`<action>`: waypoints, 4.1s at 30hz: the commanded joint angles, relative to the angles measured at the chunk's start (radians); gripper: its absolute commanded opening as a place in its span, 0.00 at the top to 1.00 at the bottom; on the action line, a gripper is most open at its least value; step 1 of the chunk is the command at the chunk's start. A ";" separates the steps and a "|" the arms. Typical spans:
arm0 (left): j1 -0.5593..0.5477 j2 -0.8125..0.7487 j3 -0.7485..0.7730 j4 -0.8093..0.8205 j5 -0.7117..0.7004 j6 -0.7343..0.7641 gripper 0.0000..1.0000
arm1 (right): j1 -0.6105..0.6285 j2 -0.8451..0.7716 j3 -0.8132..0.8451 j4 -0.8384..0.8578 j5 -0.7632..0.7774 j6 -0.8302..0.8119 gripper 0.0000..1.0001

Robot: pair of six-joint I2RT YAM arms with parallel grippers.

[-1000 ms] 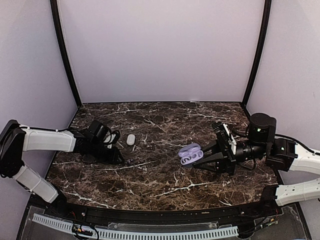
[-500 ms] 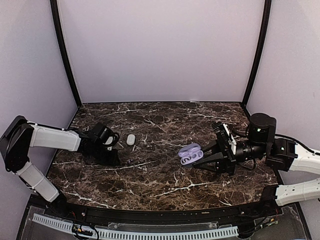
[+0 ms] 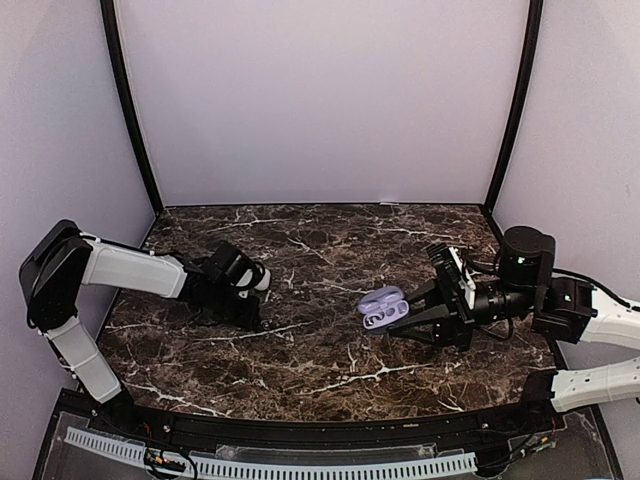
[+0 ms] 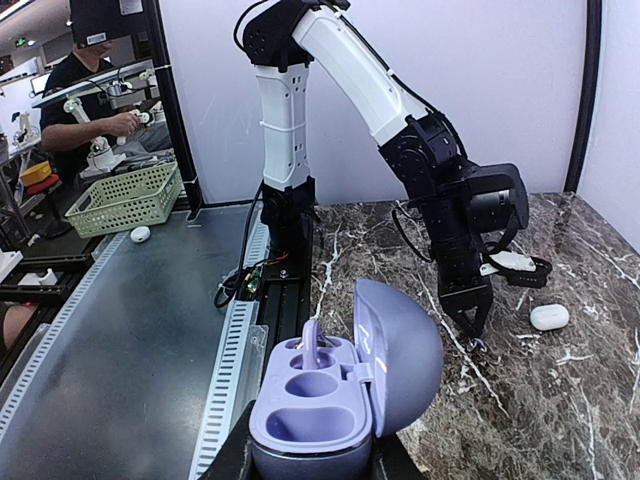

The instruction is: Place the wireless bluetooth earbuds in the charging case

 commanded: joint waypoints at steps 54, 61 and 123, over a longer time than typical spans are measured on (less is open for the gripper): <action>-0.221 0.154 0.332 -0.158 -0.046 0.521 0.43 | 0.004 -0.022 -0.018 0.027 0.012 0.006 1.00; -0.223 0.229 0.378 -0.188 -0.114 0.543 0.43 | 0.006 -0.023 -0.018 0.027 0.014 0.006 1.00; -0.109 0.227 0.379 -0.252 -0.002 0.358 0.69 | 0.006 -0.051 -0.015 -0.009 0.030 0.005 1.00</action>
